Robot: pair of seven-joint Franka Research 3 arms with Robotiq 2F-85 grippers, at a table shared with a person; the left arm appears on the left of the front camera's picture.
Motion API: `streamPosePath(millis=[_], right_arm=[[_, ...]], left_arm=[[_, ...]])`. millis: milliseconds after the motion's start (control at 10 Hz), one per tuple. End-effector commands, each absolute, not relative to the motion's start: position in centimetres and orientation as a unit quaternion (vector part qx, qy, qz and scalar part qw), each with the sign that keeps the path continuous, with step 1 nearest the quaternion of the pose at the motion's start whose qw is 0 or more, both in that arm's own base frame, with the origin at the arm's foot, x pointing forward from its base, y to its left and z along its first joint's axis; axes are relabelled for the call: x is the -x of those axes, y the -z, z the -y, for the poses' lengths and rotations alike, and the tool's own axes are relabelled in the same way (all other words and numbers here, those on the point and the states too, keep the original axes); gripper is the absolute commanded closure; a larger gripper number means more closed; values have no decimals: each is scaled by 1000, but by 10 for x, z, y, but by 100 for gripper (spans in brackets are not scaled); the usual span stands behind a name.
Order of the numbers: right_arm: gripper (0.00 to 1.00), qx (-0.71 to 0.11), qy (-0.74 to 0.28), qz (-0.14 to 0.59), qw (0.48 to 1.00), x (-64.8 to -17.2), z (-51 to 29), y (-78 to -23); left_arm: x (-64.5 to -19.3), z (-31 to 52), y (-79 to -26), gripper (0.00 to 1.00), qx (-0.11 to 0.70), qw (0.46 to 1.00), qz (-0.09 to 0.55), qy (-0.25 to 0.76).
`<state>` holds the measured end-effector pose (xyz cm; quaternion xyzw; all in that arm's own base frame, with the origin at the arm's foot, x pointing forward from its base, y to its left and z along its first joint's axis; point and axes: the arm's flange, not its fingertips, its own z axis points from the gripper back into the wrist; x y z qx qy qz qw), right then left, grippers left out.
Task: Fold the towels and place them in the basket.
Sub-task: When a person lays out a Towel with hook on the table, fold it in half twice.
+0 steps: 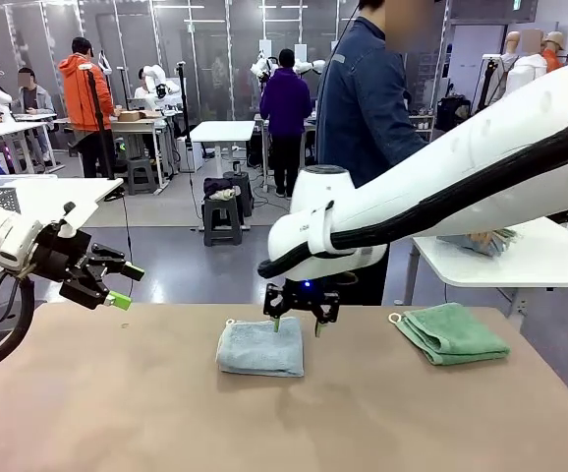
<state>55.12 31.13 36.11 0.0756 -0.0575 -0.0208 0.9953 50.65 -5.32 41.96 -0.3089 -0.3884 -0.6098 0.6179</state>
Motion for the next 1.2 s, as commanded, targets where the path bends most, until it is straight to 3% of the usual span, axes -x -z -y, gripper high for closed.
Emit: streamPosePath(millis=[0, 400, 1100], right_arm=[[11, -127, -8, 62, 990, -552, -296, -335], [11, -199, -16, 83, 976, -570, -278, -307], [11, -191, -1, 73, 979, -573, -284, -300]], left_arm=[[-505, 54, -423, 0, 307, 624, 388, 605], [-505, 54, -423, 0, 307, 624, 388, 605], [-505, 54, -423, 0, 307, 624, 388, 605]])
